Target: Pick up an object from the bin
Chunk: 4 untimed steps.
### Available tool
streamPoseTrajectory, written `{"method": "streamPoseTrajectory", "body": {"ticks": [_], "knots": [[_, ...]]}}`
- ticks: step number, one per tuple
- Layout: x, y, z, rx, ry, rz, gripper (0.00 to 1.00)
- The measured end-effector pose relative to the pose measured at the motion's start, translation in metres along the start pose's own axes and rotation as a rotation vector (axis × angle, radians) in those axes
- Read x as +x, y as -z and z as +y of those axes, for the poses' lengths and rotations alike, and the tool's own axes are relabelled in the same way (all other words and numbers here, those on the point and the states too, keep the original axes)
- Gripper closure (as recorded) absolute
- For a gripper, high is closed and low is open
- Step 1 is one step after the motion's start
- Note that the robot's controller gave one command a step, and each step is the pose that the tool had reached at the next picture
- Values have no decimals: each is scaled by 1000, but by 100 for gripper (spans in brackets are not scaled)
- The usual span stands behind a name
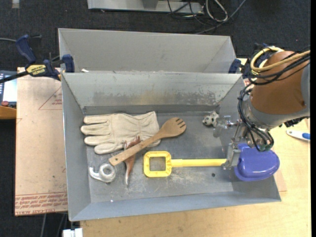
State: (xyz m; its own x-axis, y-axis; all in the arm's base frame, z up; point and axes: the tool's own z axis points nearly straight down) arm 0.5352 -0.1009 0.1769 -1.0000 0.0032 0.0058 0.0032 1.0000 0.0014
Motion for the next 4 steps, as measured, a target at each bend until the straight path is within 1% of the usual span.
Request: {"method": "streamPoseTrajectory", "body": {"ticks": [1, 2, 3, 4], "knots": [[-2, 4, 0, 1, 3, -7, 0], [-20, -89, 52, -1, -176, -9, 0], [-12, -56, 79, 2, -139, -12, 0], [-19, -106, 61, -3, -197, -6, 0]]}}
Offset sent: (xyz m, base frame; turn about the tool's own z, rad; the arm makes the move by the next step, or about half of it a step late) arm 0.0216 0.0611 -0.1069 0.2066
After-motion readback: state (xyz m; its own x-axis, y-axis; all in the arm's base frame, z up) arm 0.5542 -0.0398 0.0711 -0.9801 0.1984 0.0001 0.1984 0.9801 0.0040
